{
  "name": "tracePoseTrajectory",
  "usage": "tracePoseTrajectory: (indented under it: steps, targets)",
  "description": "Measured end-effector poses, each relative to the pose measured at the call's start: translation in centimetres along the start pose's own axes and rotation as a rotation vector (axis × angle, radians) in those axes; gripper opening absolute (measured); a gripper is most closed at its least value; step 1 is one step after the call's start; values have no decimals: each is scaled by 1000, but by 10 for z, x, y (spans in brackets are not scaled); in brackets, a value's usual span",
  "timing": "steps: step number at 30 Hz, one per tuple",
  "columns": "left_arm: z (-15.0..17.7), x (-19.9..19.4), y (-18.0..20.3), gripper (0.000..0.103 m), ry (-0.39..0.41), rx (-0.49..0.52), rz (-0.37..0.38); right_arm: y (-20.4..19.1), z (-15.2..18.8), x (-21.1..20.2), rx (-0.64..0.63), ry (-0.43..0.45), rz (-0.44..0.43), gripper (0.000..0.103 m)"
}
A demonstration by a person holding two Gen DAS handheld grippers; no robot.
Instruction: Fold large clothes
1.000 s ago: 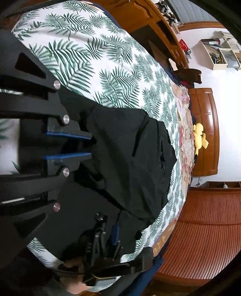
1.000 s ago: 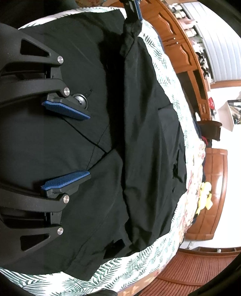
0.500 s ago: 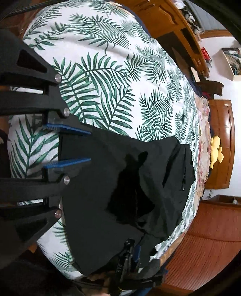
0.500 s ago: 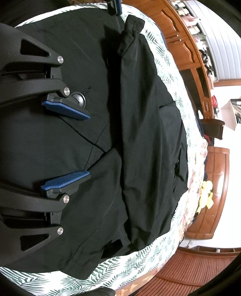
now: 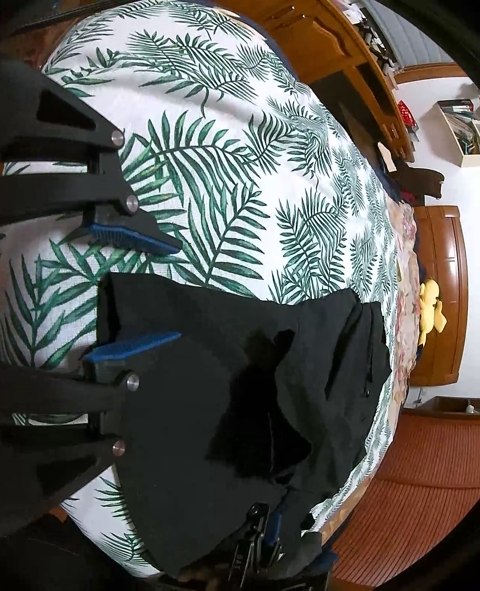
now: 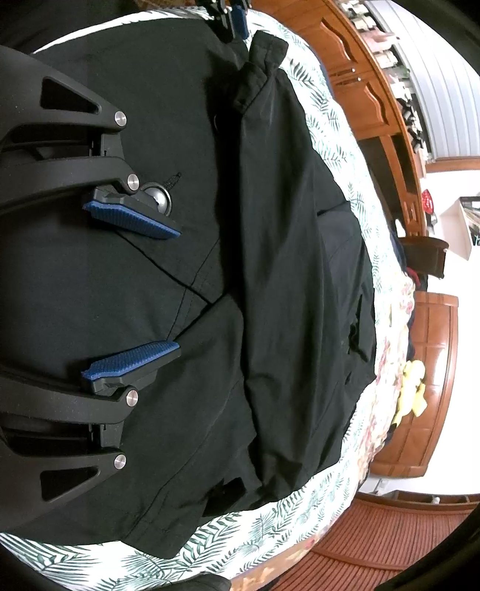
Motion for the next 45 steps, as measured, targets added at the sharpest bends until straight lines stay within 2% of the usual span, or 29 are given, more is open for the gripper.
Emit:
tracePoseTrajectory:
  steps: [4,7,12,17,19,22,28,29,30,31,32,33,36,43,44,45]
  targets:
    - [0,0,-1,43,-1,-1,11,4,2,-9,14,-13,-22,59]
    - [0,0,-2,43,4,2,19,15,4,-33,23,12,-23,59]
    - [1,-1,-3,43,22,-24,36,63,23,-78,73,37,48,60]
    - [2,-6,-3,43,31,-49,54,119,62,-111,128,-13,148,60]
    - [3,-10,-2,43,37,-60,70,132,74,-117,149,-35,154,60]
    - [7,-16,6,38,46,-44,88,136,84,-120,169,-57,140,60]
    - [14,-22,9,36,60,-52,105,111,97,-115,142,-93,66,59]
    - [15,-22,9,35,62,-53,105,109,98,-115,131,-90,70,53]
    - [15,-21,10,32,63,-51,101,106,99,-115,129,-87,58,38]
    - [15,-21,11,30,65,-48,100,102,98,-117,133,-79,29,29]
    - [14,-22,12,25,66,-42,102,100,97,-119,132,-67,24,16]
    - [14,-22,14,22,67,-39,103,98,95,-120,130,-57,21,14]
    - [13,-21,15,21,65,-35,96,96,88,-128,155,-21,-18,14]
    - [8,-13,11,21,54,-68,106,101,94,-118,179,-74,-19,16]
    - [6,-14,12,10,55,-66,110,101,95,-117,184,-78,-28,16]
    - [4,-16,13,3,63,-66,113,102,95,-117,187,-76,-33,16]
Point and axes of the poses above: each gripper's, at about its wrist camera, not at the fingertips, and x roughly the way its jaws point, y to its right, z to its underside, the point moved 9 cm from there along x, roughly the way its jaws point, and after that the axes turned 5 degrees about x, right-handed, at the moved point
